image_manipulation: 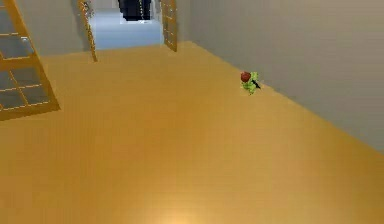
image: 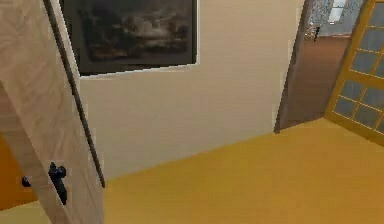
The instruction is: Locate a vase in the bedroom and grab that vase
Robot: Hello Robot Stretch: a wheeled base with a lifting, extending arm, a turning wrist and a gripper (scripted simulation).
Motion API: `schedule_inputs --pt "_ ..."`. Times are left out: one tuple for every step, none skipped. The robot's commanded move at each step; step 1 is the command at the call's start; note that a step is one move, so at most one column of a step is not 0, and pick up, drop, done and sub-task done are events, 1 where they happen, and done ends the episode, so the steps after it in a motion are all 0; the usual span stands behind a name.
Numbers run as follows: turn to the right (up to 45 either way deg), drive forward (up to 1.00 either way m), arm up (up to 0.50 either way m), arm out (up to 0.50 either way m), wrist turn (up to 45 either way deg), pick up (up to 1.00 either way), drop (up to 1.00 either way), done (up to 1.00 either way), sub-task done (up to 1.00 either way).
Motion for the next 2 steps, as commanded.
schedule_inputs --pt "0.0 0.25 0.00 0.00 0.0 0.00 0.00 0.00 0.00" --pt "-12.0 0.00 0.00 0.00 0.0 0.00 0.00 0.00 0.00"
